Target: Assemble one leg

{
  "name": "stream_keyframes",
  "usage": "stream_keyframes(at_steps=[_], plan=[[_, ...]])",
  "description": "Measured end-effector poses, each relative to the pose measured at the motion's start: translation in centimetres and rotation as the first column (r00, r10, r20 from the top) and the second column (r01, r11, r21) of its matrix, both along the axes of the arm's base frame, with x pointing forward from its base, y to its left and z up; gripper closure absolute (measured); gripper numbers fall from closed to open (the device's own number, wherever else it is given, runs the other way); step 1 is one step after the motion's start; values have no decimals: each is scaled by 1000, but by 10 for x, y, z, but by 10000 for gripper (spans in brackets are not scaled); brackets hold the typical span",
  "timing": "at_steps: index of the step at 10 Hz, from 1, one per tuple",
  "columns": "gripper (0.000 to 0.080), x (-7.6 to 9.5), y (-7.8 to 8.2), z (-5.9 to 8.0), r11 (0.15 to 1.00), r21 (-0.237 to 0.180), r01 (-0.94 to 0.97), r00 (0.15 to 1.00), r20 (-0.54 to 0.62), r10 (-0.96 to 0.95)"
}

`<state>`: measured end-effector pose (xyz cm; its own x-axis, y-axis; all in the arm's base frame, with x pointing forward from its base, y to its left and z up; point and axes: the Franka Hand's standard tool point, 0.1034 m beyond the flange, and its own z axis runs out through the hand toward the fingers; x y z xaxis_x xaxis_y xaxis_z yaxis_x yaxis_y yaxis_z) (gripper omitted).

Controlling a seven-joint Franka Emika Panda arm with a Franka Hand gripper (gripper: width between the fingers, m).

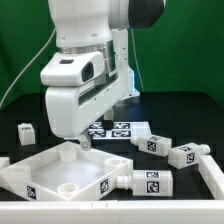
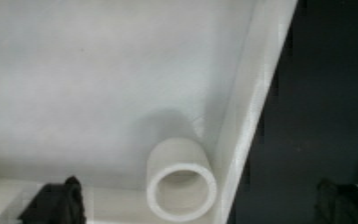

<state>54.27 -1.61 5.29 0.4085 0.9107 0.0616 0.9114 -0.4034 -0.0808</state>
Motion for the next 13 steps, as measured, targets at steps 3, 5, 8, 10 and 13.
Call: stream_keyframes(at_steps=[3, 5, 8, 10, 13], plan=[[150, -13, 2, -27, 1000, 4, 7, 1000, -27, -7], [150, -15, -1, -39, 1000, 6, 10, 1000, -23, -10], [433, -15, -3, -40, 1000, 5, 14, 1000, -21, -14], [570, -21, 1, -42, 1000, 10, 9, 999, -44, -8], [722, -27, -1, -44, 1000, 9, 20, 998, -66, -19]])
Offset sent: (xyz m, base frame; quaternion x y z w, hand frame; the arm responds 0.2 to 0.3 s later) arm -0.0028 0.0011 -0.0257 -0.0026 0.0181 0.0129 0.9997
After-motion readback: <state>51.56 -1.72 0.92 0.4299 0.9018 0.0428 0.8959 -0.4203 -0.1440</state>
